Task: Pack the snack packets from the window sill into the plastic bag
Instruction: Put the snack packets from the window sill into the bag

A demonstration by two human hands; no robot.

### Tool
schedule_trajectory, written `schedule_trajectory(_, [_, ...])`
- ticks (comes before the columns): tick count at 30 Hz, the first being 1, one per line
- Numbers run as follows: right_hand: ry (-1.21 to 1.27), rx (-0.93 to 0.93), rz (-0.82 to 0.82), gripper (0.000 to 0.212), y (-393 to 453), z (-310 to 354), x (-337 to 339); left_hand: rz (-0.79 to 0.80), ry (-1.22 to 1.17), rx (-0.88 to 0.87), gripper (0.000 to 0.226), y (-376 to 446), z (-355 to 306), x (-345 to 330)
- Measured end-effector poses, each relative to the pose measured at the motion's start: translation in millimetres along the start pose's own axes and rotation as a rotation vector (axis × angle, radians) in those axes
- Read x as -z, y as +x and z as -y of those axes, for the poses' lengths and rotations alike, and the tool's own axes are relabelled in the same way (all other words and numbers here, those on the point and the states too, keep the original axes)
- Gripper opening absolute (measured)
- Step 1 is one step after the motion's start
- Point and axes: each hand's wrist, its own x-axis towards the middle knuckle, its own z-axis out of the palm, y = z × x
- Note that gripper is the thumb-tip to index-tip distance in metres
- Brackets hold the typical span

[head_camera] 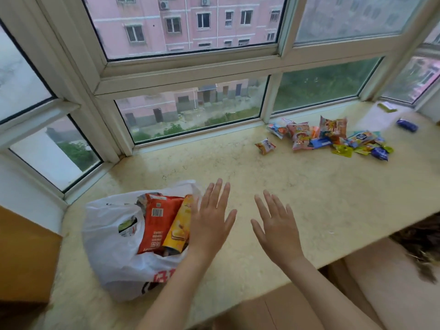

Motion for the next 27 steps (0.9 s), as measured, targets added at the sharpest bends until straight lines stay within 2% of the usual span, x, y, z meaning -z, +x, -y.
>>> schedule_trajectory(8, [-0.010,-0.144,-0.008,0.059,-60,-140,33,0.069,-0.021,-0.155,0.062,9,-153,-37])
schedule_trajectory(13, [-0.035,-0.190,0.005,0.060,-89,-211,44,0.112,-0.029,-0.200,0.062,10,-223,-56])
schedule_trajectory(19, [-0.027,-0.225,0.002,0.059,-78,-261,46,0.152,-0.021,-0.215,0.062,38,-263,-81])
schedule_trajectory(27, [-0.027,-0.272,0.031,0.058,-10,-331,40,0.195,-0.091,-0.214,0.062,128,-297,-136])
